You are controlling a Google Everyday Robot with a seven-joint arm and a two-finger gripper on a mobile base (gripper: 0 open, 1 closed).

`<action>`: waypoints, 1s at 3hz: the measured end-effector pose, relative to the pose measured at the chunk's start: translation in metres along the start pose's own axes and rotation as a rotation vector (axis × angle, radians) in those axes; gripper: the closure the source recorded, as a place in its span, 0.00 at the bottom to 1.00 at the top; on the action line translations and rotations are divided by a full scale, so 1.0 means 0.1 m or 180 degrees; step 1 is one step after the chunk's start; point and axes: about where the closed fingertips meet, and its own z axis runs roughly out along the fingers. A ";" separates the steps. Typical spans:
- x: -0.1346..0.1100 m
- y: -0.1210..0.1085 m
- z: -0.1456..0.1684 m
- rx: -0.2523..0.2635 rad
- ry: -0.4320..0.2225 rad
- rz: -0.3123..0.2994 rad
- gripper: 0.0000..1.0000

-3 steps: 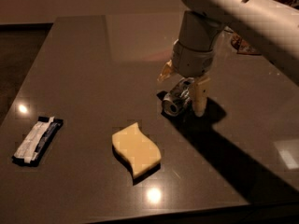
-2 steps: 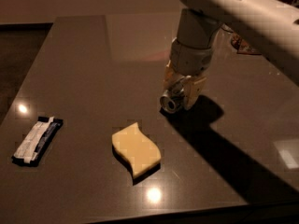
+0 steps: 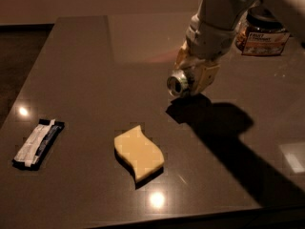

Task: Pick 7up can

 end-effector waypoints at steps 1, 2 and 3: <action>-0.18 -0.21 -0.46 0.0338 -0.0177 -0.0015 1.00; -0.27 -0.33 -0.66 0.0491 -0.0242 -0.0009 1.00; -0.27 -0.46 -0.68 0.0645 -0.0235 -0.0012 1.00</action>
Offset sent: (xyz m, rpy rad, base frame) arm -0.0202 0.0104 0.0940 0.1100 0.0303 0.0097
